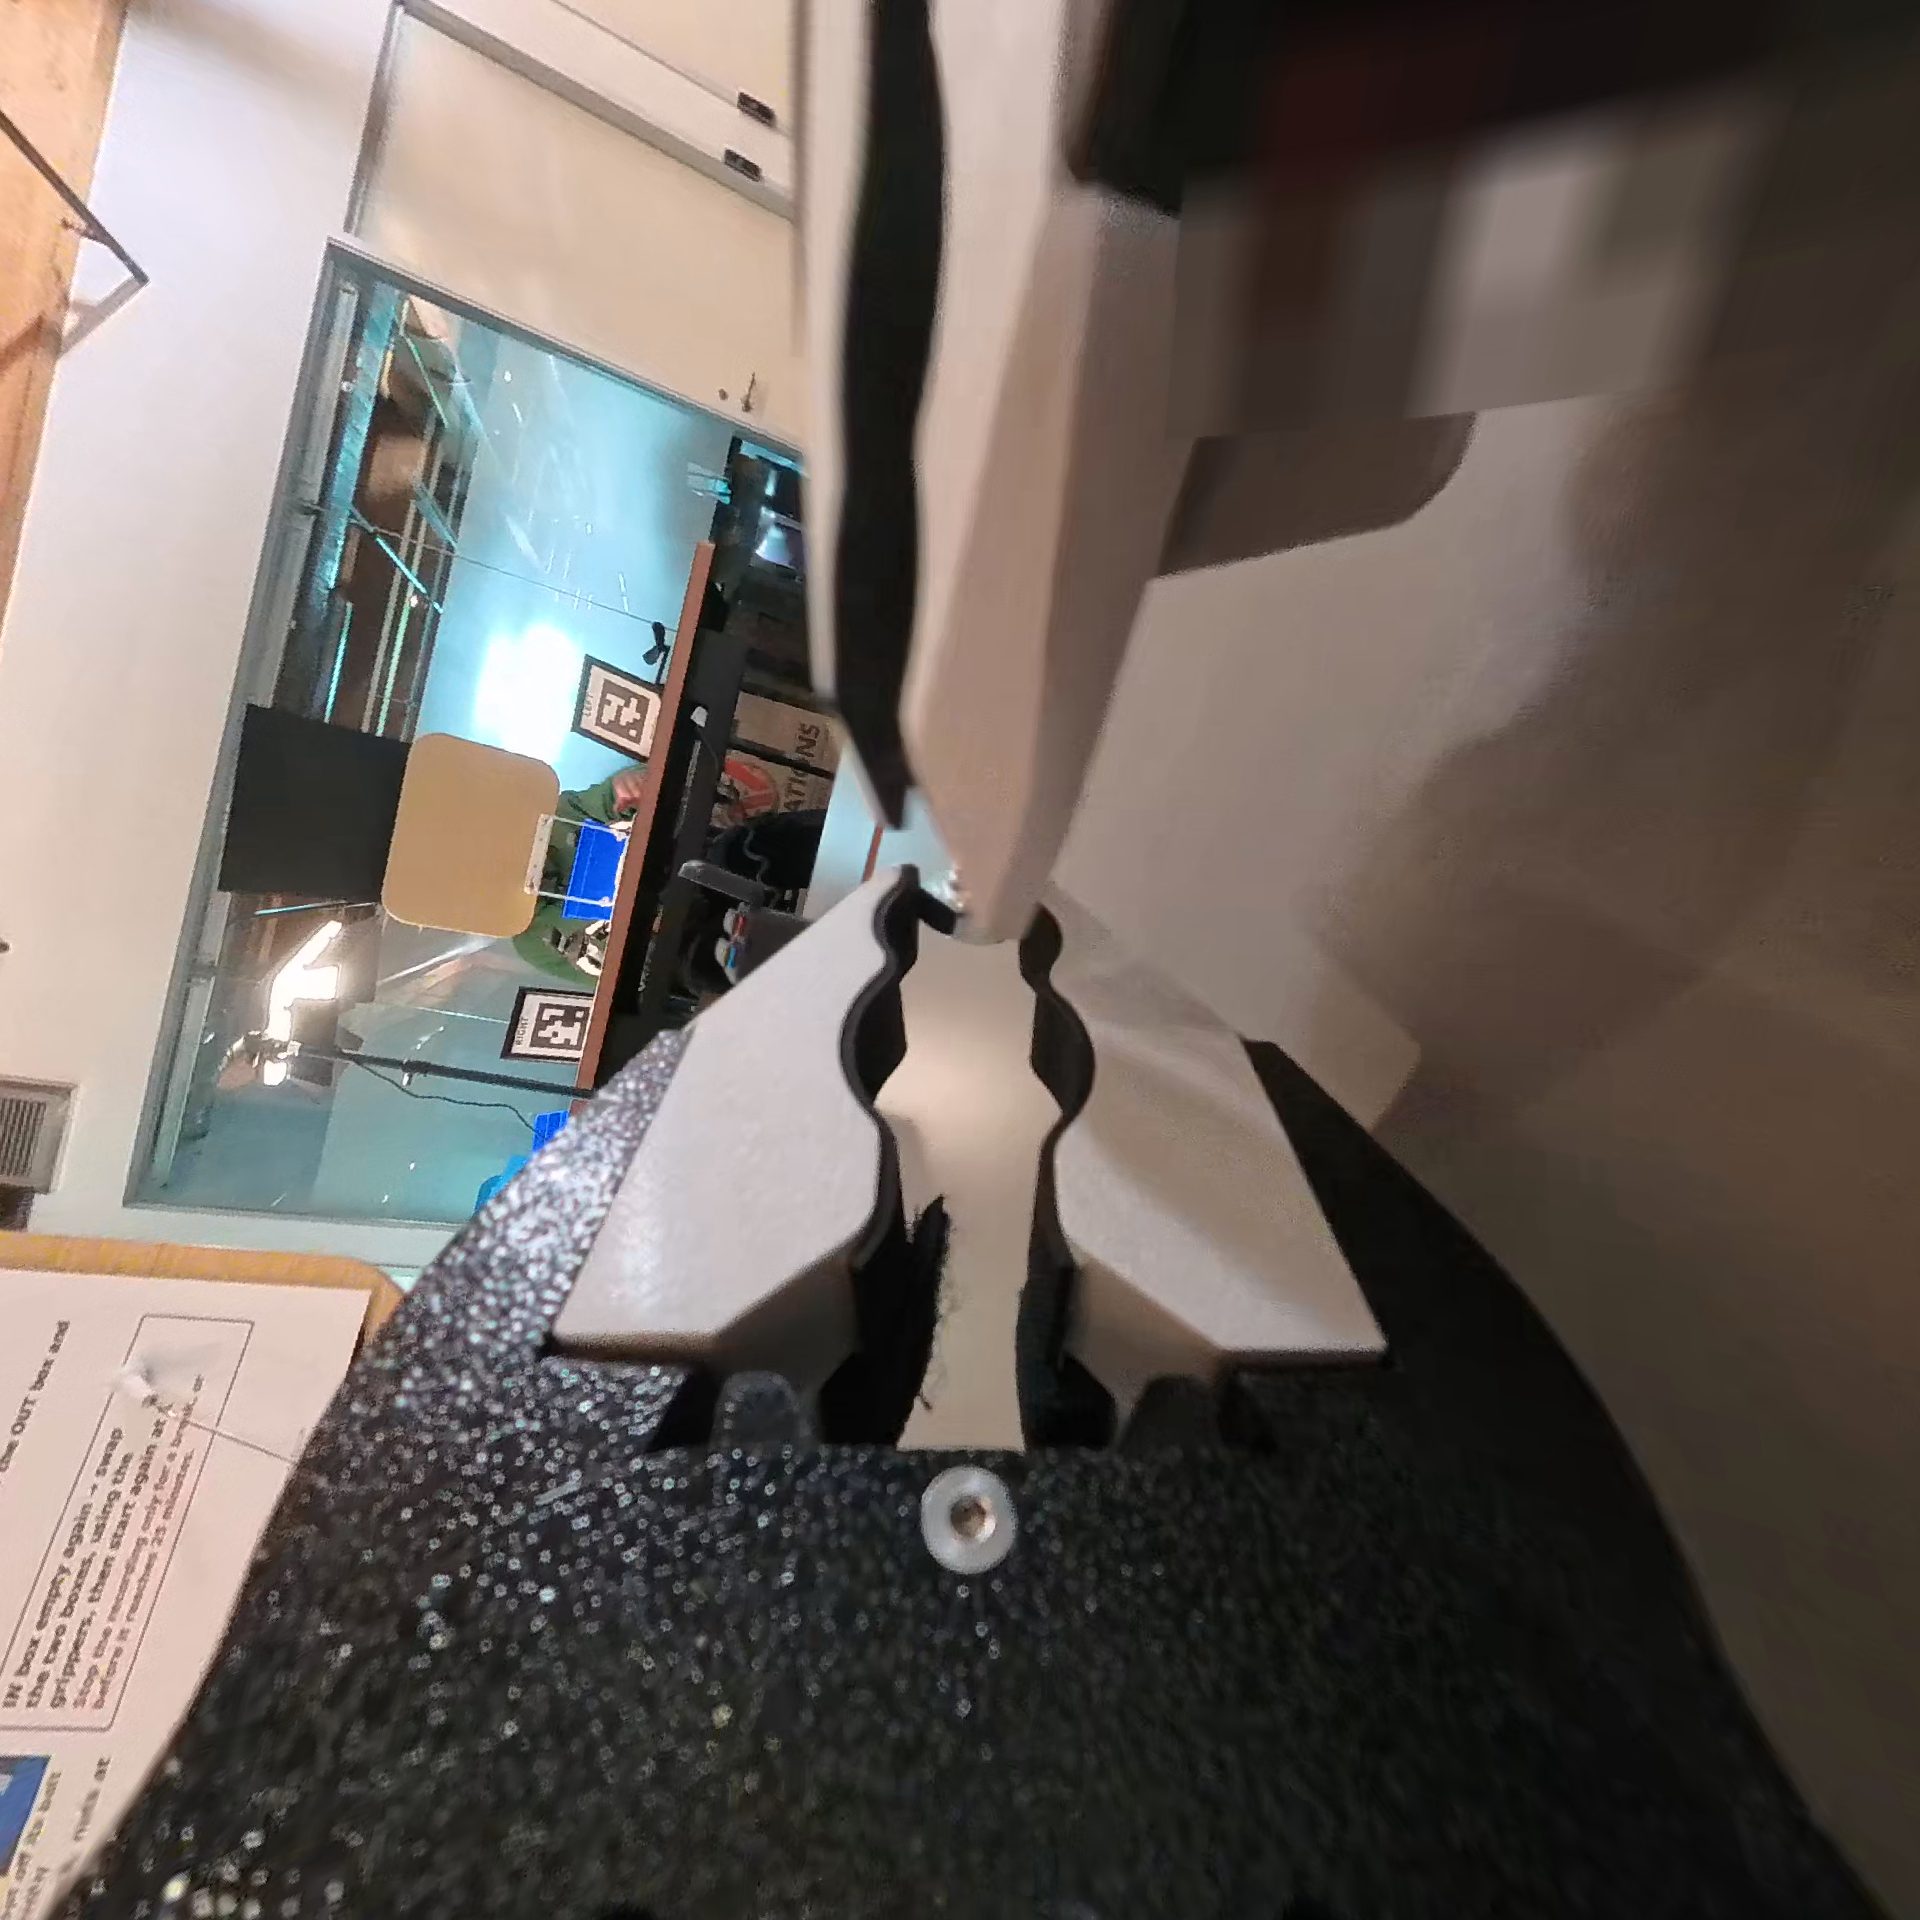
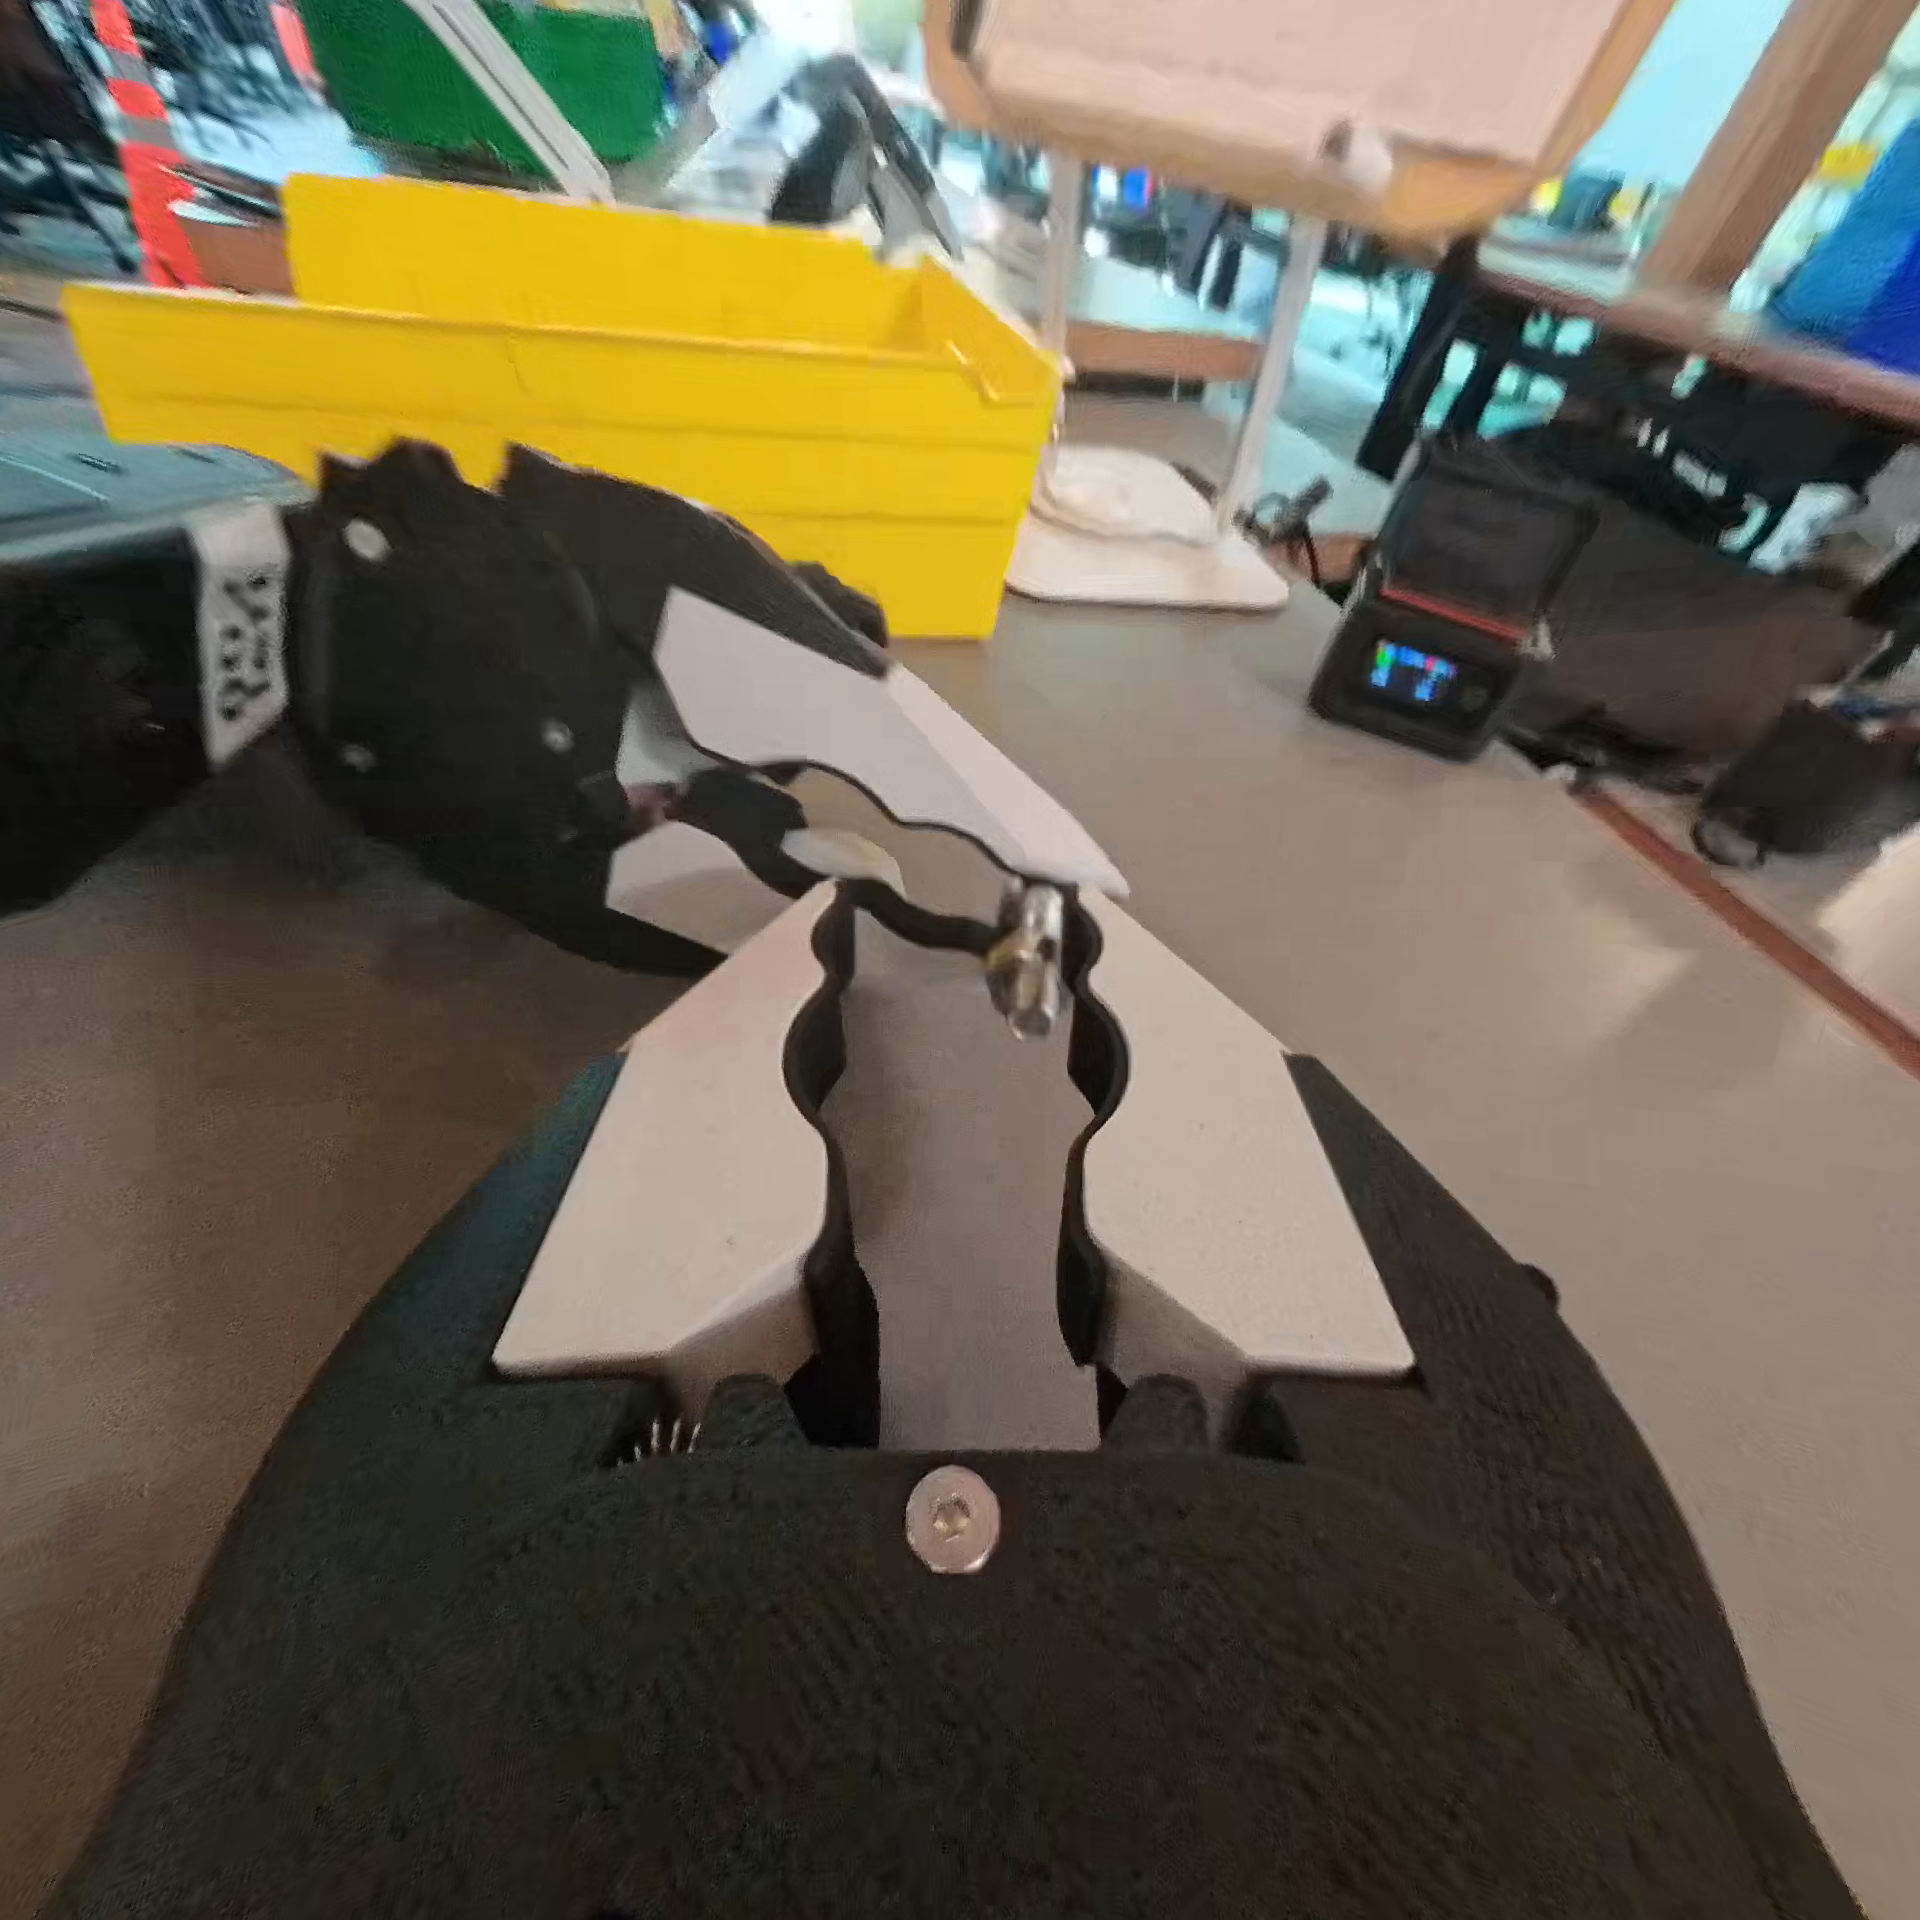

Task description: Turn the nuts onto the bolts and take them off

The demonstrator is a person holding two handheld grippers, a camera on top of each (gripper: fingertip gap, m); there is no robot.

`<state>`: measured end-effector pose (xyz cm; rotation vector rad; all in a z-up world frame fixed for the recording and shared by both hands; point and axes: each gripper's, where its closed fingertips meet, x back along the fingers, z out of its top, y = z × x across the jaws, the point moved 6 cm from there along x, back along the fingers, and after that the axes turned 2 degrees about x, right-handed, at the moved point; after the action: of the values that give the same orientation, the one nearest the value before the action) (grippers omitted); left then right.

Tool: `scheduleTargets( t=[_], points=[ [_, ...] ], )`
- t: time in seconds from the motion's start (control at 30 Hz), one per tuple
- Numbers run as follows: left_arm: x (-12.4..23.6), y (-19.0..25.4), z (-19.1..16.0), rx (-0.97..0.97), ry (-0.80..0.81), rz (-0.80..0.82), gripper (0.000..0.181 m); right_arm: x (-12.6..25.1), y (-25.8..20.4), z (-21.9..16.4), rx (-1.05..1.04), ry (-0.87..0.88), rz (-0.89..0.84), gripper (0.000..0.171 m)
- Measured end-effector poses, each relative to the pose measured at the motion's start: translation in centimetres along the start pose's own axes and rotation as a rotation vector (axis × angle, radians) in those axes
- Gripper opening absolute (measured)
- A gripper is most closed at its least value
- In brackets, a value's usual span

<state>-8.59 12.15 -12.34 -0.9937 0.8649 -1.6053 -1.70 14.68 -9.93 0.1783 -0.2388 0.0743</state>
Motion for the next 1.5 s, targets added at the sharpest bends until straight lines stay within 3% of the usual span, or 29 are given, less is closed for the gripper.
scheduleTargets(
  t=[0.03, 0.2, 0.3, 0.47, 0.6, 0.73, 0.9, 1.0, 1.1, 1.27, 1.33, 1.5],
  points=[
    [-0.1, 0.1, 0.0, -0.010, -0.006, -0.004, 0.017, 0.2, -0.4, 0.5, 0.040, 0.061, 0.005, 0.038],
    [0.0, -0.6, -0.5, 0.038, -0.031, 0.029, 0.017, 0.0, 1.3, -0.7, -0.011, -0.075, -0.122, 0.038],
    [0.1, -0.6, -0.4, 0.039, -0.026, 0.031, 0.017, -0.1, 1.1, -0.9, -0.043, -0.100, -0.081, 0.036],
    [-0.2, 0.1, -0.2, -0.009, -0.035, 0.003, 0.017, 0.3, -0.7, 0.7, 0.094, 0.082, -0.010, 0.034],
    [-0.1, -0.4, -0.6, 0.025, -0.053, 0.026, 0.017, -0.1, 1.2, -0.6, 0.061, -0.073, -0.162, 0.036],
    [0.0, -0.5, -0.4, 0.014, -0.045, 0.038, 0.017, -0.3, 0.9, -1.2, -0.005, -0.131, -0.095, 0.029],
    [-0.3, 0.1, -0.3, -0.018, -0.053, 0.008, 0.017, 0.2, -0.5, 0.4, 0.151, 0.057, -0.049, 0.027],
    [-0.2, -0.2, -0.4, 0.002, -0.060, 0.022, 0.017, -0.2, 0.8, -0.7, 0.109, -0.090, -0.160, 0.034],
    [-0.2, -0.4, -0.5, 0.013, -0.063, 0.028, 0.017, -0.2, 1.1, -1.0, 0.061, -0.123, -0.157, 0.030],
    [-0.4, 0.2, -0.3, -0.027, -0.068, 0.006, 0.017, -0.1, -1.0, -0.1, 0.220, -0.007, -0.035, 0.029],
    [-0.4, 0.1, -0.4, -0.019, -0.072, 0.008, 0.017, 0.0, -1.5, 0.3, 0.316, 0.052, -0.095, 0.029],
    [-0.3, -0.5, -0.6, -0.012, -0.090, 0.052, 0.017, -0.3, 0.8, -1.0, 0.129, -0.126, -0.188, 0.037]
  ],
)
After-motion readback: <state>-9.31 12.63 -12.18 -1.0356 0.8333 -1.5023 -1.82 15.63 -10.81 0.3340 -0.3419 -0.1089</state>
